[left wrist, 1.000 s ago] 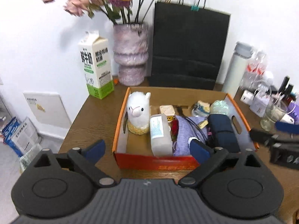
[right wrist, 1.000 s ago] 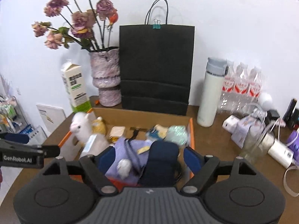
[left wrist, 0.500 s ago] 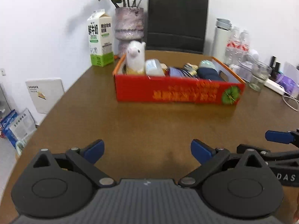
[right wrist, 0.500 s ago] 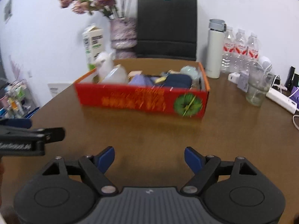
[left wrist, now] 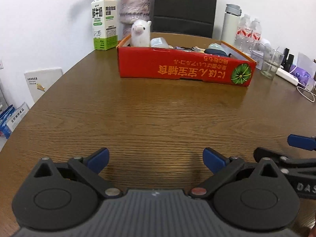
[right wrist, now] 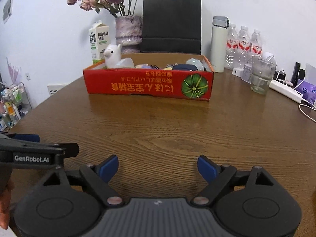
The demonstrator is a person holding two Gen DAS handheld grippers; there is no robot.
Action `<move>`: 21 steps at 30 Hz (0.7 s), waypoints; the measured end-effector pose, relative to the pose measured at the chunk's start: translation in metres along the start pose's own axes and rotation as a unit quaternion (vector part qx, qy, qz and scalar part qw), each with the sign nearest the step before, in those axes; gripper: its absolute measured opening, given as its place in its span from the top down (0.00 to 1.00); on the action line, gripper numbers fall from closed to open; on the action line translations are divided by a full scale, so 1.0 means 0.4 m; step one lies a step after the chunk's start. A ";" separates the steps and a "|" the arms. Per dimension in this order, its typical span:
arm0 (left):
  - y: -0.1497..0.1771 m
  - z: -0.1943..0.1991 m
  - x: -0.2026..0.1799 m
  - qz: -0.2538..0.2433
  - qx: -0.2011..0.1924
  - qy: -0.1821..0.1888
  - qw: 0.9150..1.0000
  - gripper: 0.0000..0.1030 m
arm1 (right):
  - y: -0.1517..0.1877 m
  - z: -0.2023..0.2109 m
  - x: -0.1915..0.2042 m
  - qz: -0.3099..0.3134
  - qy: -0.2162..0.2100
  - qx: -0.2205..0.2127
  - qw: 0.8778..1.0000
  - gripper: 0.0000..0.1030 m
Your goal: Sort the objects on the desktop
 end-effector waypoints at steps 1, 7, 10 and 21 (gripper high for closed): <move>0.000 -0.003 -0.003 0.001 0.000 0.003 1.000 0.00 | 0.002 -0.007 -0.003 -0.004 0.004 0.002 1.000 0.15; -0.005 -0.030 -0.004 -0.006 -0.001 -0.002 1.000 0.00 | -0.002 -0.044 -0.005 -0.015 0.019 0.007 1.000 0.15; -0.011 -0.045 0.002 -0.002 0.002 -0.001 1.000 0.00 | -0.007 -0.062 -0.008 -0.014 0.025 0.010 1.000 0.15; -0.012 -0.077 -0.011 -0.027 -0.009 -0.001 1.000 0.00 | -0.016 -0.107 -0.026 -0.009 0.044 0.014 0.999 0.09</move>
Point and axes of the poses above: each gripper's, at about its wrist camera, not at the fingertips, and z roughly against the way its jaws point, x to its left, y to its underside, the point moved 6 cm from there along -z, roughly the way its jaws point, and after that the axes turned 8 degrees about -x, right-handed, at the moved point
